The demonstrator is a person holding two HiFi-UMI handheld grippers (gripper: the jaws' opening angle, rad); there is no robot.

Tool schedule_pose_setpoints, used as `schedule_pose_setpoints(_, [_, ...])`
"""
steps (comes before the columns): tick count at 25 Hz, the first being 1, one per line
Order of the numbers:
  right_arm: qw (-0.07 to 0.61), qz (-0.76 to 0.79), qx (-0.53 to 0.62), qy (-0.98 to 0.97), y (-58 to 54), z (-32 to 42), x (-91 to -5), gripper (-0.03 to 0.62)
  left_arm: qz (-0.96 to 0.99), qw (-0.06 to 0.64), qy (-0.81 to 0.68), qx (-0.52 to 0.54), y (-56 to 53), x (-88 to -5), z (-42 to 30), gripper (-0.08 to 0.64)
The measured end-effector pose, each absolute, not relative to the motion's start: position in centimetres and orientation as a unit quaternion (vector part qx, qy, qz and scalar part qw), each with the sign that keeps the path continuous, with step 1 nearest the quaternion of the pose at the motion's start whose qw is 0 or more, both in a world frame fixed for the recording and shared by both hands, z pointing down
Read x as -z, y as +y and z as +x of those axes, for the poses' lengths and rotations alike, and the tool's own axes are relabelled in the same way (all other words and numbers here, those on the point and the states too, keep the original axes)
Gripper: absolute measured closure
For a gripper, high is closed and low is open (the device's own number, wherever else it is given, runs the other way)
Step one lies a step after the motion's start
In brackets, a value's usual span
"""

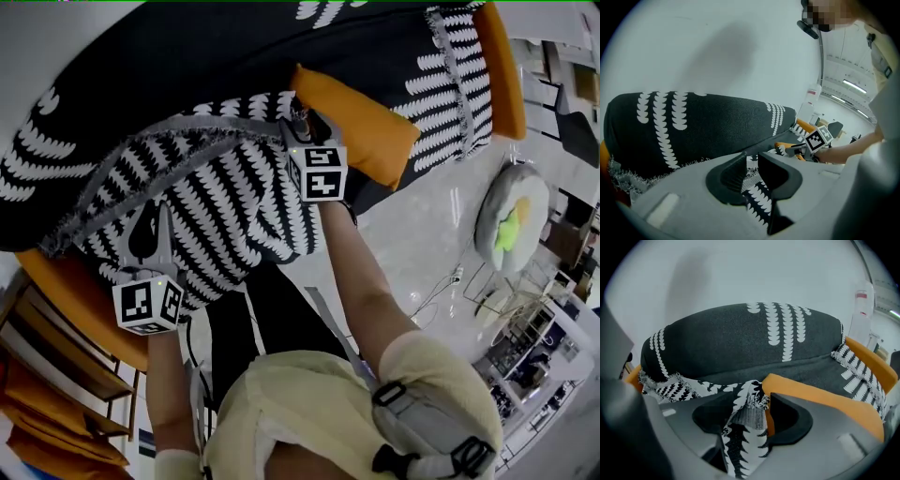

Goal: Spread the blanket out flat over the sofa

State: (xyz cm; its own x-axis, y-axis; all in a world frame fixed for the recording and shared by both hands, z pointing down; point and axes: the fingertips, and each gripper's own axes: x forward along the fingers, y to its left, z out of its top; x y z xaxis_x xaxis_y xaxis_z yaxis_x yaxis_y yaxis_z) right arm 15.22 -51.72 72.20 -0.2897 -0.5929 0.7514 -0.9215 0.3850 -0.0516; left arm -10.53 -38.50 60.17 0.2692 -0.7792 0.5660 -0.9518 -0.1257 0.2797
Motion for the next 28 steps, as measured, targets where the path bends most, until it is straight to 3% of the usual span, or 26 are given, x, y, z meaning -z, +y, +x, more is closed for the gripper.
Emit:
schedule_pose_setpoints(8, [0.36, 0.503, -0.239, -0.749, -51.7, 15.2, -72.8, 0.351, 0.728, 0.305, -0.598, -0.138, -39.2, -60.3, -10.6, 0.483])
schedule_pose_setpoints(13, [0.411, 0.491, -0.184, -0.746, -50.4, 12.5, -74.5, 0.424, 0.725, 0.307, -0.604, -0.127, -38.3, -61.8, -13.5, 0.485])
schedule_pose_setpoints(16, [0.423, 0.481, -0.182, -0.746, -50.8, 12.7, -74.3, 0.52, 0.721, 0.307, -0.607, -0.129, -39.1, -61.2, -13.0, 0.486])
schedule_pose_setpoints(18, [0.421, 0.48, -0.192, -0.745, -51.3, 13.6, -73.5, 0.549, 0.719, 0.306, -0.61, -0.131, -39.6, -60.3, -12.0, 0.486])
schedule_pose_setpoints(28, [0.371, 0.458, -0.2, -0.783, -46.7, 12.4, -68.3, 0.561, 0.701, 0.282, -0.644, -0.121, -33.3, -57.8, -13.8, 0.489])
